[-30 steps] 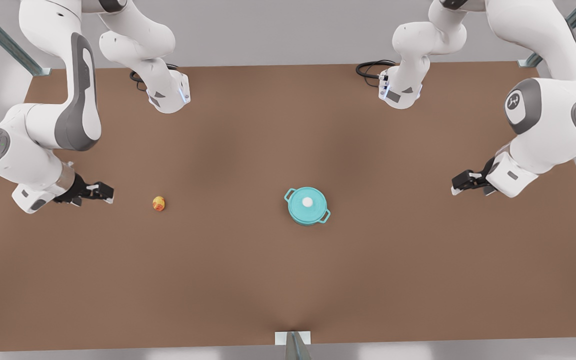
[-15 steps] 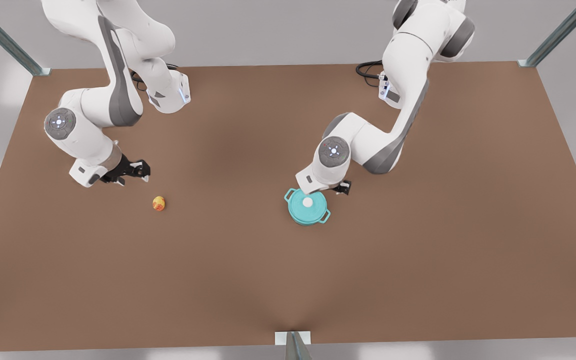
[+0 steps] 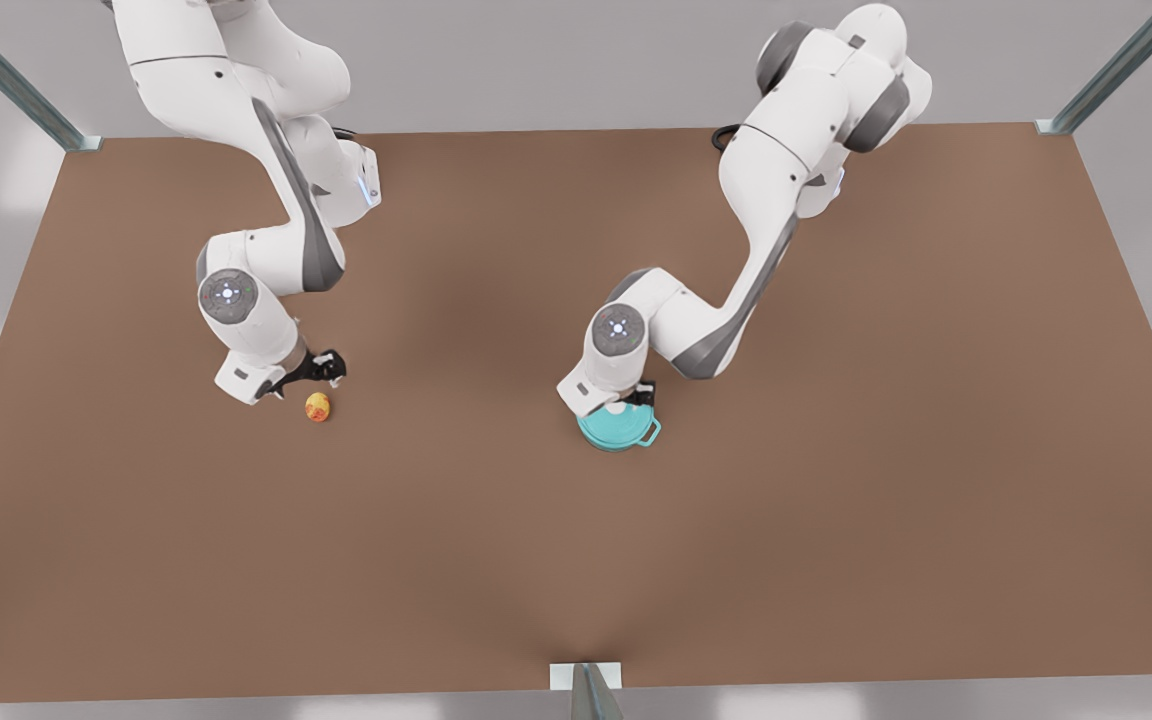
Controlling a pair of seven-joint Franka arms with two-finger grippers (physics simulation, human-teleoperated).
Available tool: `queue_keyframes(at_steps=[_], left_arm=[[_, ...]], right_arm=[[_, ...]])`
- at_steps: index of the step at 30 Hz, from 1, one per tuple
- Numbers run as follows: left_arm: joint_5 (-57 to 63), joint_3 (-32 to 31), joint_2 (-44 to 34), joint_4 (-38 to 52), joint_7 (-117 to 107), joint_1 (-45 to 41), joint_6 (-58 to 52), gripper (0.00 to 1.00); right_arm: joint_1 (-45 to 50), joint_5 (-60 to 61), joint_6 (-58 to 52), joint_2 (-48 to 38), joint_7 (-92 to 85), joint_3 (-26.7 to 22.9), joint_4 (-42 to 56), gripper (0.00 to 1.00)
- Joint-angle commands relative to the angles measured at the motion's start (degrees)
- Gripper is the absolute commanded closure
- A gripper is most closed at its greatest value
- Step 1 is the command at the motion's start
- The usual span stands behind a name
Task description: Open the pot lid and put the potato into the pot
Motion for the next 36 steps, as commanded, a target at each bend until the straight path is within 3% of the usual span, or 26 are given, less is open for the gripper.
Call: queue_keyframes(at_steps=[1, 15, 20, 21, 22, 23, 25, 28, 32, 36], left_arm=[[2.0, 0.0, 0.3, 0.0, -13.8, 0.0, 3.2, 0.0], [5.2, 0.1, 2.0, -2.7, -14.0, -0.5, 3.3, 0.0], [5.2, 0.1, 2.0, -3.5, -14.1, -0.8, 3.2, 0.0], [5.2, 0.0, 2.0, -3.5, -14.1, -0.8, 3.2, 0.03], [5.2, 0.1, 2.0, -3.5, -14.2, -0.8, 3.2, 0.19], [5.2, 0.1, 1.8, -3.4, -14.9, -0.7, 3.1, 0.46], [5.2, 0.1, 1.7, -3.1, -15.0, -0.7, 2.9, 0.66], [5.2, 0.2, 1.3, -2.6, -14.8, -0.7, 2.3, 0.67], [5.3, 3.1, 1.0, 0.7, -13.4, 0.0, 1.1, 0.67], [5.0, 6.5, 4.3, 2.2, -1.3, 6.7, 5.0, 0.67]], right_arm=[[-4.0, -1.3, 4.1, 0.9, 2.0, -0.2, -1.0, 0.01], [-5.1, 1.1, 24.8, 11.0, 3.1, -0.5, -7.7, 0.0], [-5.1, 1.3, 26.6, 13.1, 3.4, -0.4, -7.5, 0.0], [-5.0, 1.3, 26.6, 13.3, 3.4, -0.3, -7.4, 0.0], [-5.0, 1.3, 26.6, 13.5, 3.5, -0.2, -7.4, 0.0], [-5.0, 1.3, 26.7, 13.9, 3.6, -0.2, -7.4, 0.0], [-4.9, 1.1, 26.7, 14.2, 4.0, -0.1, -7.2, 0.0], [-4.8, 1.3, 28.1, 15.3, 4.6, 0.0, -6.8, 0.01], [-4.8, 1.3, 28.2, 15.3, 4.7, 0.0, -6.8, 0.11], [-4.8, 1.3, 28.1, 15.5, 4.8, 0.0, -6.9, 0.15]])
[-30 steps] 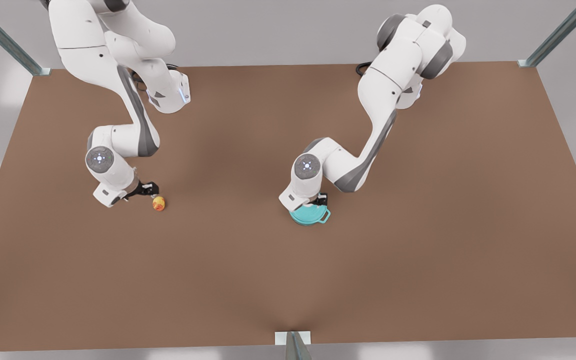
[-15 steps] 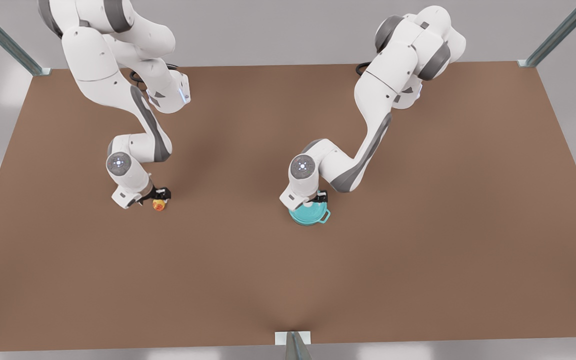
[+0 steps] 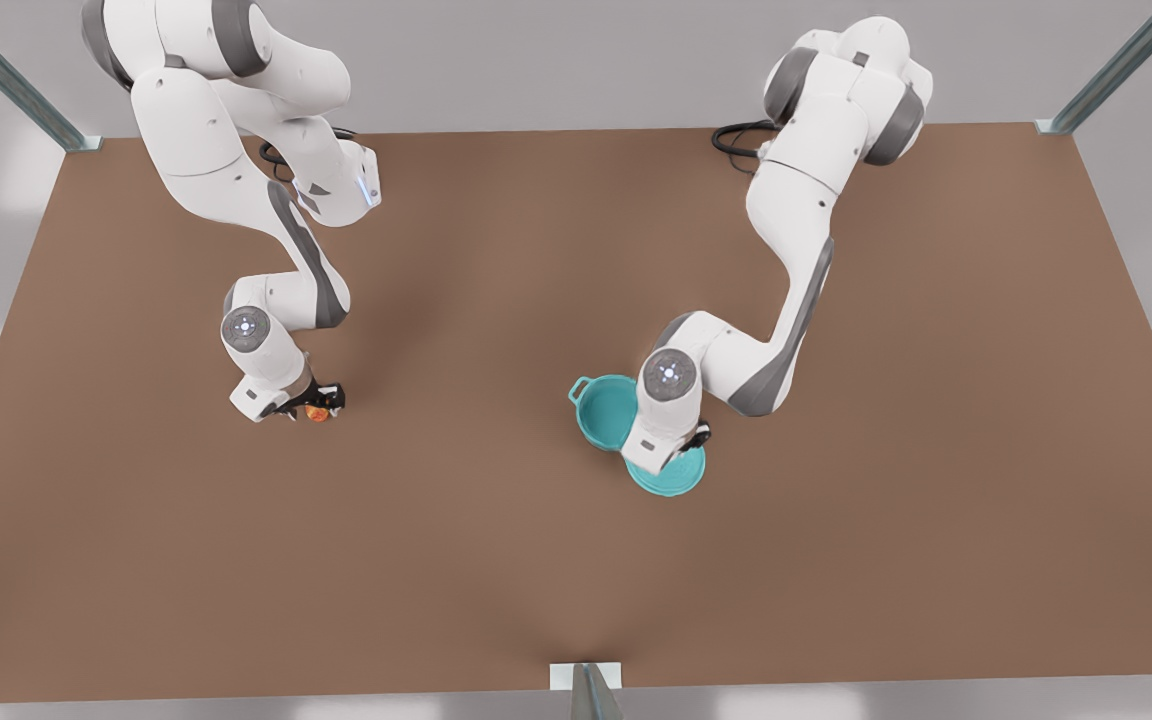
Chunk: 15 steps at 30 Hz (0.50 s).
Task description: Open the pot lid and put the potato into the pot
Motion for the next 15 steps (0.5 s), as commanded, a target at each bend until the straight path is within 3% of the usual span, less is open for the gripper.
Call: queue_keyframes(at_steps=[1, 5, 6, 7, 9, 10, 11, 13, 15], left_arm=[[-0.7, 0.4, 3.4, 0.2, 10.7, 2.9, 7.3, 0.67], [-0.7, 1.6, 6.1, 0.4, 11.0, 3.3, 10.2, 0.67], [-0.5, 1.8, 5.4, 0.4, 13.0, 3.3, 10.0, 0.09], [-0.6, 1.8, 4.4, 0.4, 15.3, 4.5, 9.1, 0.0], [-6.6, 1.4, -4.8, 0.5, 44.0, 13.7, -12.0, 0.0], [-11.9, 1.5, -11.8, 0.5, 50.0, 19.9, -24.9, 0.0], [-12.2, 2.0, -20.4, -0.4, 46.9, 20.6, -31.5, 0.0], [-17.0, 1.9, -37.0, -16.3, 52.4, 25.1, -17.8, 0.0], [-13.4, 1.5, -36.0, -13.3, 44.4, 24.6, -20.2, 0.0]], right_arm=[[0.0, 0.1, 0.5, 0.1, 1.1, 0.0, -0.1, 0.15], [0.0, 0.1, 0.5, 0.0, 1.1, 0.0, -0.2, 0.14], [0.0, 0.1, 0.4, -0.2, 1.1, 0.0, -0.4, 0.13], [0.0, 0.1, 0.4, -0.3, 1.1, 0.0, -0.6, 0.13], [0.0, 0.1, 0.5, -0.3, 1.1, 0.0, -1.2, 0.13], [0.0, 0.1, 0.5, -0.4, 1.1, 0.0, -1.5, 0.13], [0.0, 0.1, 0.4, -0.4, 1.1, 0.0, -1.6, 0.13], [0.0, 0.1, 0.5, -0.4, 1.0, 0.0, -2.0, 0.14], [0.0, 0.1, 0.5, -0.4, 1.0, 0.0, -2.0, 0.22]])
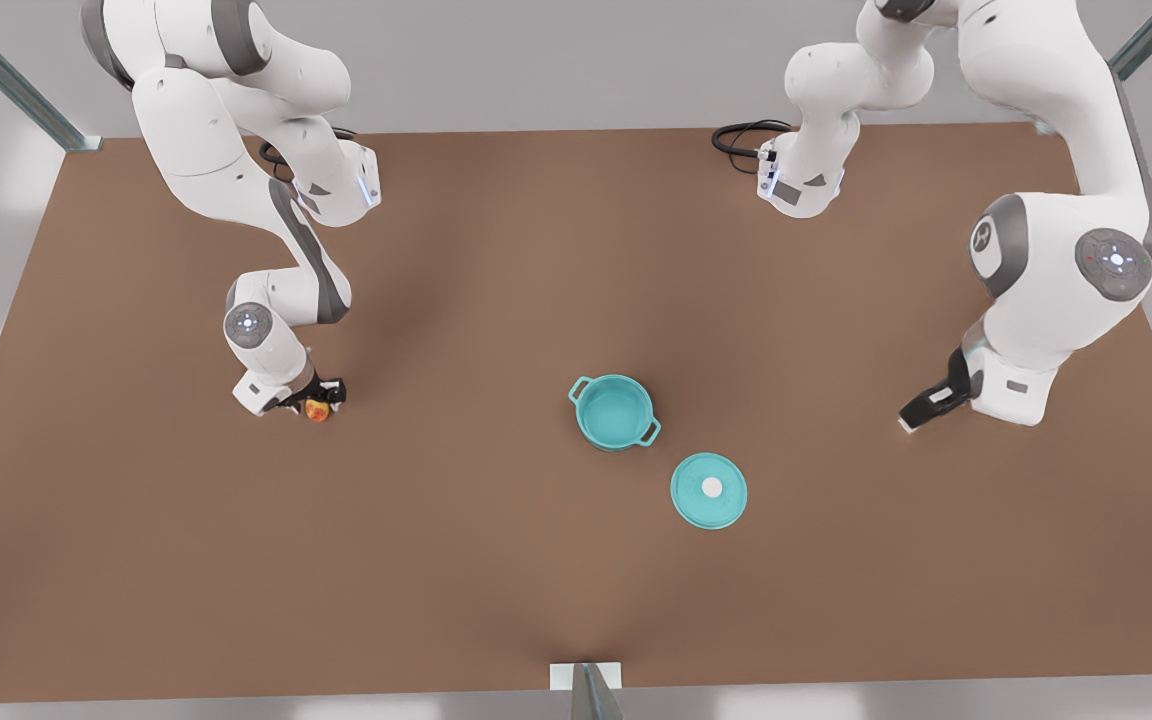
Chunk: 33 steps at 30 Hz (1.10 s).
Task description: Open the pot lid and put the potato into the pot
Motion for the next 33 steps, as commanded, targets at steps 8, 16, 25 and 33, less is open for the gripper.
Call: queue_keyframes(at_steps=[8, 16, 25, 33], left_arm=[[-1.1, -0.4, -1.3, 0.4, 22.0, -0.7, -11.1, 0.0], [-0.4, -3.3, -0.4, 3.8, 17.5, -0.3, -14.6, 0.0], [-0.3, -3.5, -0.5, 4.0, 16.1, -0.6, -14.7, 0.0], [-0.2, -3.6, -0.5, 4.0, 16.0, -0.7, -14.7, 0.0]], right_arm=[[0.1, 0.1, -0.1, 0.0, -0.1, 0.4, 0.0, 0.44], [0.1, 0.1, -1.1, -3.6, -0.2, 1.8, 0.1, 0.45], [0.1, 0.1, -4.5, -7.8, 8.6, 12.0, 2.8, 0.45], [0.2, 0.1, -8.2, -7.0, 27.3, 25.0, 9.7, 0.45]])
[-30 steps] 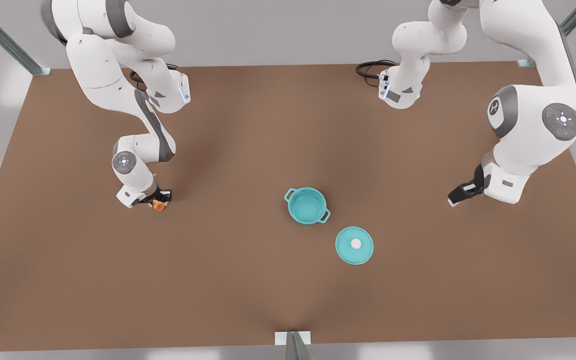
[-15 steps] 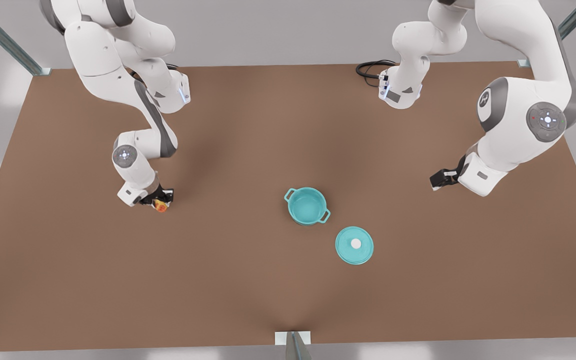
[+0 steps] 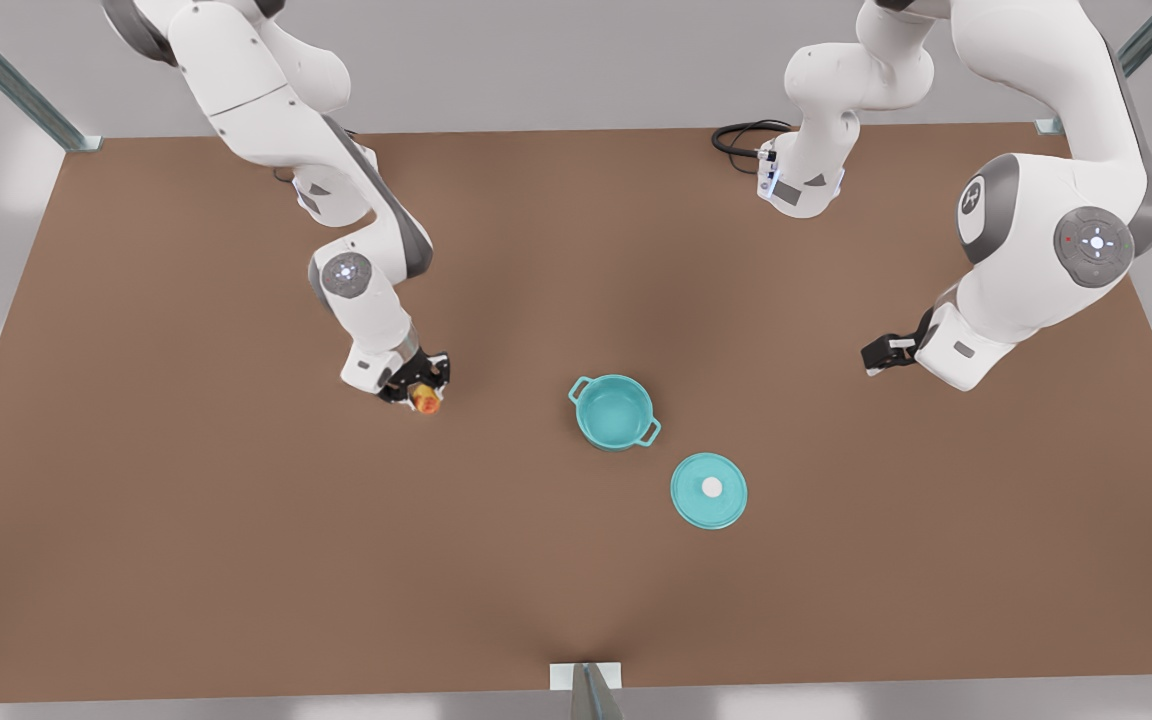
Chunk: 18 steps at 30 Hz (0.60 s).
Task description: Open the pot lid and put the potato into the pot
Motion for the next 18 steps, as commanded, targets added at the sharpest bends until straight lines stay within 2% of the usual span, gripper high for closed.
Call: queue_keyframes(at_steps=[1, 6, 18], left_arm=[[0.2, 0.0, -0.1, 0.0, 1.6, 0.0, -0.2, 0.0], [0.1, 0.0, 0.0, 0.0, 1.6, 0.0, -0.2, 0.0], [0.1, 0.0, 0.2, 0.0, 1.4, 0.1, -0.2, 0.0]], right_arm=[[0.5, -0.1, -3.0, 0.9, 22.3, 2.8, 2.1, 0.45], [8.4, -0.3, -4.6, 7.0, 34.1, 3.2, 12.6, 0.45], [15.8, -0.4, -4.4, 26.7, 43.6, 4.1, 38.5, 0.45]])
